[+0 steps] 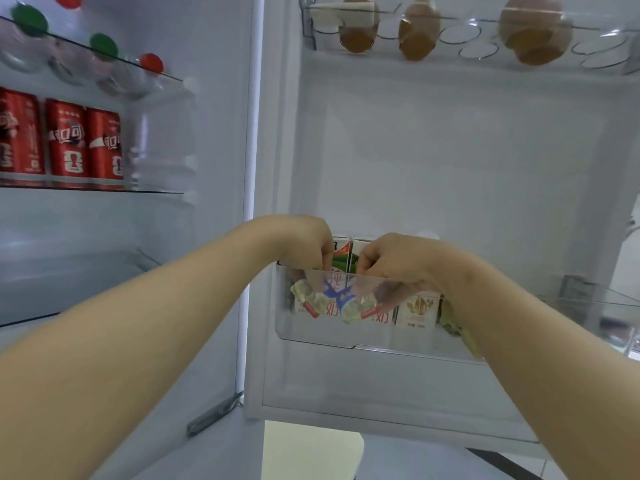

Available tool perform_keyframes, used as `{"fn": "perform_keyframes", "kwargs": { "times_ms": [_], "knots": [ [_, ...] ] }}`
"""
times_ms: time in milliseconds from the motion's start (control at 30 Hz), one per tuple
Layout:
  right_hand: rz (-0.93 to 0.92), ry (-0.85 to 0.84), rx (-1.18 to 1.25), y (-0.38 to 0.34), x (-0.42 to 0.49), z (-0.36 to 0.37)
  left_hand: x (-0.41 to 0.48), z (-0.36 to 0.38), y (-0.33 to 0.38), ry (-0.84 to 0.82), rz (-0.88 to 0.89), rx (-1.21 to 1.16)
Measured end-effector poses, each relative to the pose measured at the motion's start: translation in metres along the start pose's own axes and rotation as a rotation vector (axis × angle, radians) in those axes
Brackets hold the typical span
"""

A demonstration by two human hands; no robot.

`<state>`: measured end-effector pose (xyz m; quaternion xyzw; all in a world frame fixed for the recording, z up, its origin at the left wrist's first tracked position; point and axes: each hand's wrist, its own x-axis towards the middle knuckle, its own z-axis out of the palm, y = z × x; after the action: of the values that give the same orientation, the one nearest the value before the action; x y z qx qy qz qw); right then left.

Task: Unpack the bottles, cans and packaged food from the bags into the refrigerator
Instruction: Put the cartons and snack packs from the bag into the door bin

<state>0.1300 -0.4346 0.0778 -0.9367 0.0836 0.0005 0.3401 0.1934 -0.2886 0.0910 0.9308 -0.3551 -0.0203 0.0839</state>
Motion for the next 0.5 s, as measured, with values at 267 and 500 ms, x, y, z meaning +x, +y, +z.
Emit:
{"fn": "perform_keyframes", "kwargs": {
  "times_ms": [267, 500],
  "knots": [
    [0.065, -0.196, -0.102, 0.002, 0.003, -0.005, 0.013, -0.003, 0.011, -0.283, -0.02, 0.21],
    [0.118, -0.319, -0.048, 0.004, 0.005, -0.006, 0.015, -0.002, 0.016, -0.408, -0.081, 0.208]
  ]
}}
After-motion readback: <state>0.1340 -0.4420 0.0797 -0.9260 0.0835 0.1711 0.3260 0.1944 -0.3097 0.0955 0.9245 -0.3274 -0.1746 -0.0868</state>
